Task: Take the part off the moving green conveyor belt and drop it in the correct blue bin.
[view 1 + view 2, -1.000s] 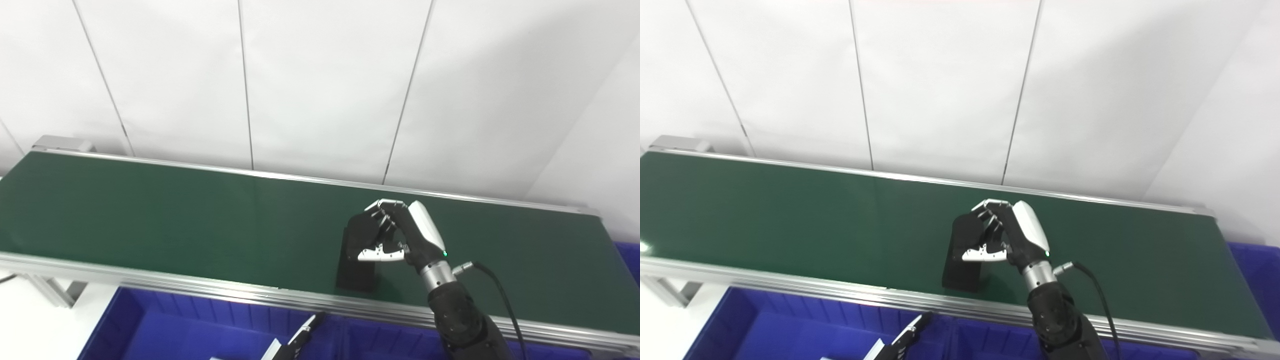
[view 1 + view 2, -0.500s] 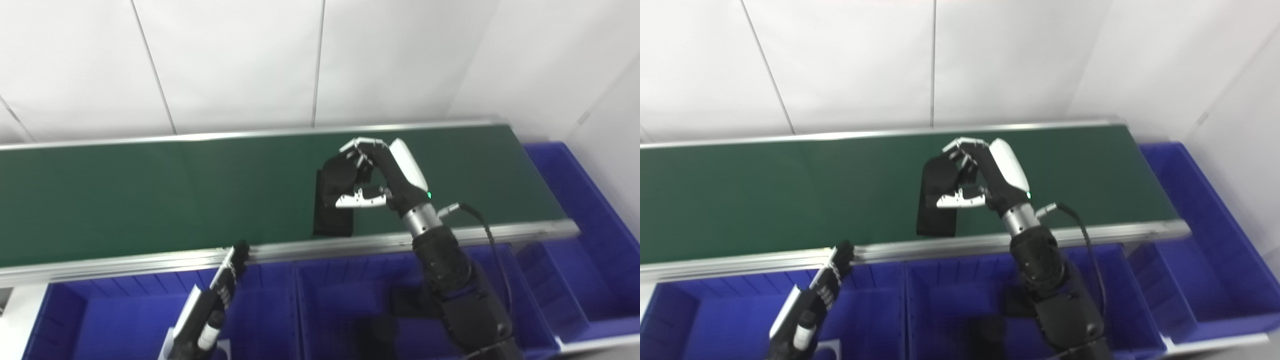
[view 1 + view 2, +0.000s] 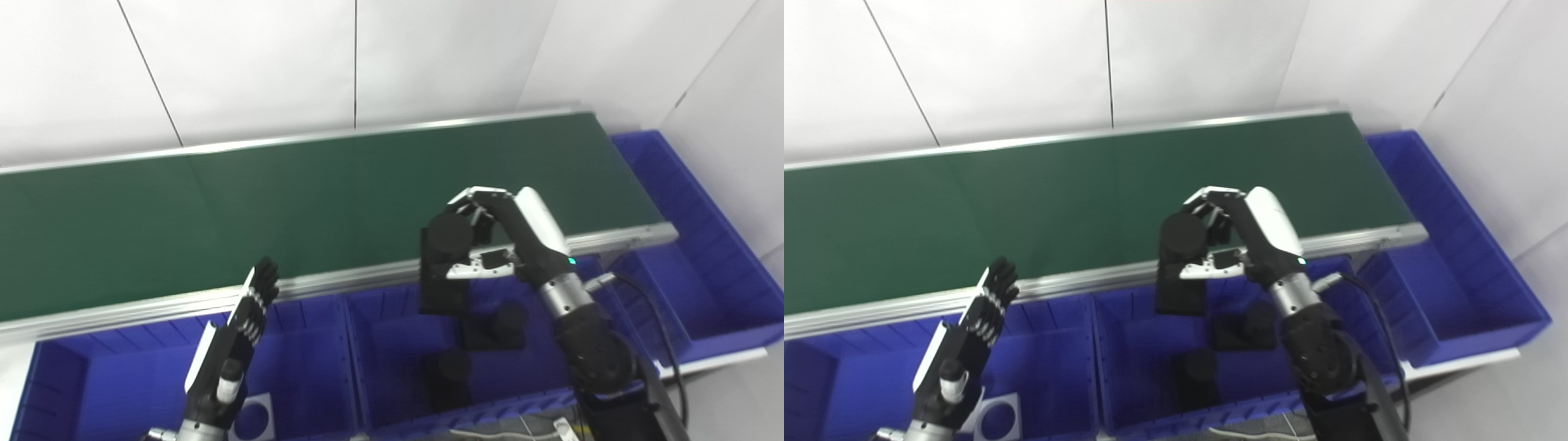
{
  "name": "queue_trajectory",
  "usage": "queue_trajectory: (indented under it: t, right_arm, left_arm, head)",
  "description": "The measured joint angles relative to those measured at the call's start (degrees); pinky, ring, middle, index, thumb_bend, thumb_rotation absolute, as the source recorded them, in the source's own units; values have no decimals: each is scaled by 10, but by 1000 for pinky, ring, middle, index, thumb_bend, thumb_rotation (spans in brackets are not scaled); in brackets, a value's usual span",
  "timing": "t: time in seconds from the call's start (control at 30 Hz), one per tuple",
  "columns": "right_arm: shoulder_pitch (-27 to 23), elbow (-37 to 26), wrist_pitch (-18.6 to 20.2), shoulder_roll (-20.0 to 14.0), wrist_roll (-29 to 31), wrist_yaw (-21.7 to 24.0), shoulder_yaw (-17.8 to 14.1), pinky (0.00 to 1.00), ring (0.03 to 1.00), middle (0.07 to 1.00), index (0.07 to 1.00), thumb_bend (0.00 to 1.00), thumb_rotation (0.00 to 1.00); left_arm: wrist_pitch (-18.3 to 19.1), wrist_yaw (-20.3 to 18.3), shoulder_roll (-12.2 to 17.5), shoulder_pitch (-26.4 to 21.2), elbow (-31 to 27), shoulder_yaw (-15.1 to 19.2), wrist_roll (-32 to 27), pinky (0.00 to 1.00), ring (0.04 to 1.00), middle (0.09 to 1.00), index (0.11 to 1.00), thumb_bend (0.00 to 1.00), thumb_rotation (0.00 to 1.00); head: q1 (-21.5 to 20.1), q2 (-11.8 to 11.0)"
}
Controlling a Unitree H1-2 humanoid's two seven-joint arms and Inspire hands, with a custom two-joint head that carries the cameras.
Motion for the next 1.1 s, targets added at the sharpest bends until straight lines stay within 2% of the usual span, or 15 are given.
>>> queue_trajectory:
  t: [0.2, 0.4, 0.53, 0.73, 0.77, 0.8, 0.83, 0.9, 0.97, 1.0, 1.1]
  right_arm:
    - [58, -29, 2, -11, -23, 6, -17, 241, 301, 421, 515, 523, 0]
    - [97, -47, 24, -34, -36, 30, -42, 228, 295, 422, 522, 522, 0]
    - [96, -19, 27, -37, -58, 32, -37, 240, 304, 415, 520, 521, 0]
    - [87, 48, 24, -56, -126, 13, -16, 295, 362, 449, 503, 527, 0]
    - [87, 50, 24, -57, -134, 10, -17, 291, 361, 448, 502, 527, 0]
    - [86, 51, 25, -57, -139, 7, -20, 255, 320, 420, 508, 523, 0]
    - [85, 51, 25, -57, -142, 5, -23, 224, 286, 431, 500, 525, 0]
    - [82, 54, 28, -57, -148, 0, -33, 211, 271, 408, 502, 522, 0]
    - [78, 63, 34, -58, -154, -3, -44, 212, 269, 455, 487, 527, 0]
    - [76, 69, 35, -59, -157, -9, -48, 224, 284, 416, 500, 523, 0]
    - [72, 85, 35, -63, -169, -24, -50, 245, 307, 394, 512, 520, 0]
  left_arm:
    - [0, -1, -2, 1, -1, 2, 2, 1000, 1000, 1000, 1000, 852, 1000]
    - [0, -1, -1, 1, 1, 4, 2, 1000, 1000, 1000, 1000, 887, 1000]
    - [0, -2, -1, 1, 5, 5, 8, 1000, 1000, 1000, 1000, 911, 1000]
    - [0, -7, -1, 3, 10, 8, 6, 1000, 1000, 1000, 1000, 884, 1000]
    - [0, -7, -1, 3, 10, 10, 6, 1000, 1000, 1000, 1000, 877, 1000]
    - [0, -7, -1, 4, 10, 12, 6, 1000, 1000, 1000, 1000, 869, 1000]
    - [0, -7, -1, 4, 10, 13, 6, 1000, 1000, 1000, 1000, 863, 1000]
    - [0, -8, -1, 3, 10, 14, 6, 1000, 1000, 1000, 1000, 864, 1000]
    - [0, -12, -1, 3, 10, 15, 6, 1000, 1000, 1000, 1000, 867, 1000]
    - [0, -13, -1, 3, 10, 15, 6, 1000, 1000, 1000, 1000, 871, 1000]
    - [0, -18, -1, 3, 11, 18, 6, 1000, 1000, 1000, 1000, 864, 1000]
  head:
    - [4, -1]
    - [7, -6]
    - [4, -7]
    - [-3, -10]
    - [-3, -10]
    - [-3, -10]
    - [-3, -10]
    - [-3, -10]
    - [-5, -12]
    - [-4, -13]
    - [-4, -13]
